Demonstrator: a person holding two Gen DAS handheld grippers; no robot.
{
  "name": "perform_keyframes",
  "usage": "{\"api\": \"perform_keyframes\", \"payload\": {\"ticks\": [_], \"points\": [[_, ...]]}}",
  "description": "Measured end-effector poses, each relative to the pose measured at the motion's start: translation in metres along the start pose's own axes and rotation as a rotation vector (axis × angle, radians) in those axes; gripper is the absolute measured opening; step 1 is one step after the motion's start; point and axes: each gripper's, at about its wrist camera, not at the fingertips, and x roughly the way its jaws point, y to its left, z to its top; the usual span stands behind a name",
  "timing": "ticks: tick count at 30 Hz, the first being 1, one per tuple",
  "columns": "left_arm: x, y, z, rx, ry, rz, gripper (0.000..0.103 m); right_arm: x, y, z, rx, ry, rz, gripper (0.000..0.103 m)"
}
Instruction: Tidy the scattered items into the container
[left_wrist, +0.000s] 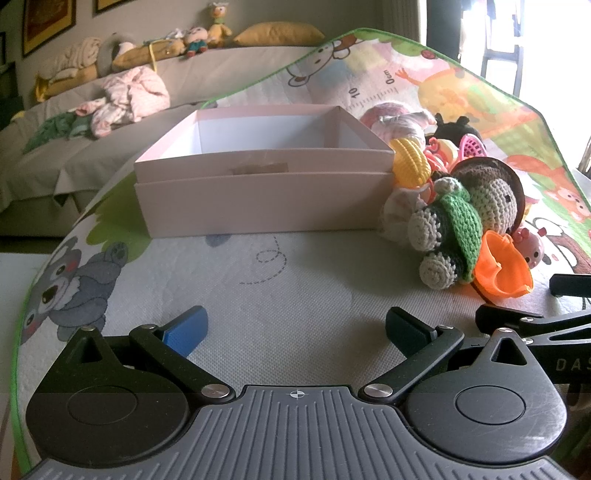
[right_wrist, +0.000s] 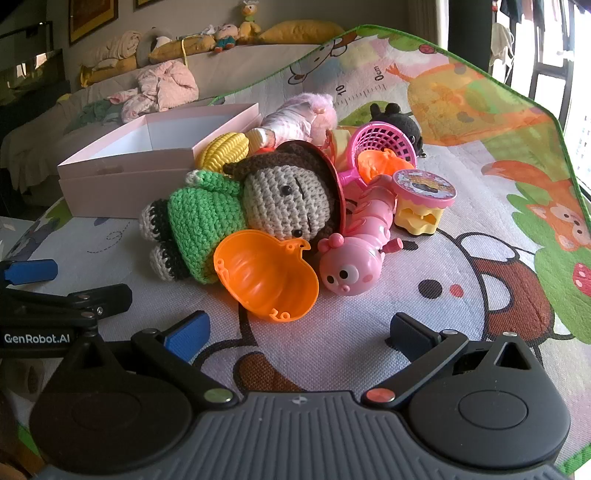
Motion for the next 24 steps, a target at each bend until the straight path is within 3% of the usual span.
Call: {"api": "perform_keyframes", "payload": {"ticks": [24], "points": [[-0.0003, 0.0006, -0.0002, 0.002, 0.000, 0.000, 0.103, -0.0010, -0.0018, 0.0032, -0.002, 0.046, 0.003, 0.103]]}}
